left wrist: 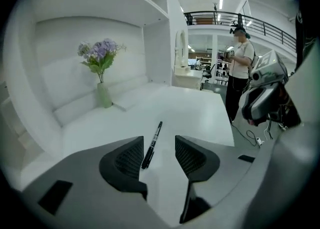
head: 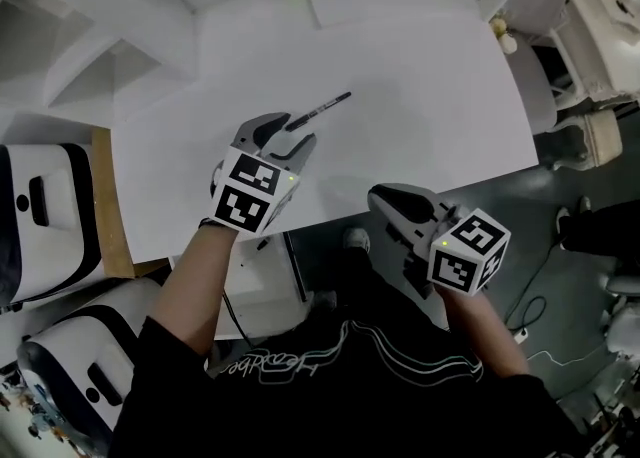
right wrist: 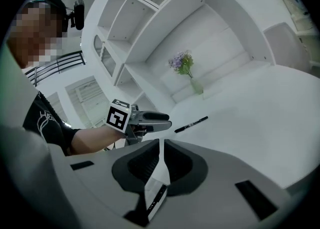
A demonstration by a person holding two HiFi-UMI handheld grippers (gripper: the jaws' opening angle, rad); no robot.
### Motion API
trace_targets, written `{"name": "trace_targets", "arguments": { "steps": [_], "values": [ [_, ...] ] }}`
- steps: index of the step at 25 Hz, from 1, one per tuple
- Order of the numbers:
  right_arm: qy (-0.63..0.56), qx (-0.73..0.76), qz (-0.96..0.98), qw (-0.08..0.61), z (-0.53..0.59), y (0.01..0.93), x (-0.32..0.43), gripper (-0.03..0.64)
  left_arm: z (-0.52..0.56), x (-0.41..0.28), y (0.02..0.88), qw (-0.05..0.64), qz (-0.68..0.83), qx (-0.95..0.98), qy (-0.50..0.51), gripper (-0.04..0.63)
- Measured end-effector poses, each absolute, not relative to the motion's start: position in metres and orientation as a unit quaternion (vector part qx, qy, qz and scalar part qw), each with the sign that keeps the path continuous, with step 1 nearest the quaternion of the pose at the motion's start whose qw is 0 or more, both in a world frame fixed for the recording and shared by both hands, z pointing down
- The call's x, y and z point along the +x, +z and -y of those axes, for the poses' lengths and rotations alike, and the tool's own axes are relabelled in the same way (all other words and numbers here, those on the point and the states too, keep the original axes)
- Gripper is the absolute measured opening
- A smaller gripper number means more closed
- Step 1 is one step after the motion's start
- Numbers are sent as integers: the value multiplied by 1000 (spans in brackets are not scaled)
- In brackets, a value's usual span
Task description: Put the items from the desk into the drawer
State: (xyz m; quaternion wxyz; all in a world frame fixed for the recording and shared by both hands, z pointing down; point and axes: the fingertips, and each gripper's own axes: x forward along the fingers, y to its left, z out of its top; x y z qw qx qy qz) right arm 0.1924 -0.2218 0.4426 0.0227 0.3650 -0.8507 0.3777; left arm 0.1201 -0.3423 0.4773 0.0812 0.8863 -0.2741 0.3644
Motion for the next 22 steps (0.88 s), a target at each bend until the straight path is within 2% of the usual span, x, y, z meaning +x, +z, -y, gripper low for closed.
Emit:
{"name": "trace_targets", "arguments": {
  "steps": [4, 14, 22],
  "values": [
    [389, 359, 848, 23, 234, 453, 202, 58, 366, 122, 512, 102, 289, 868, 391, 170],
    [405, 343, 848, 20, 255, 465, 222, 58, 380, 132, 550, 140, 262, 848, 439, 161],
    [412, 339, 846, 14, 262, 474, 226, 58, 377, 139, 553, 173, 254, 842, 444, 78]
  ]
}}
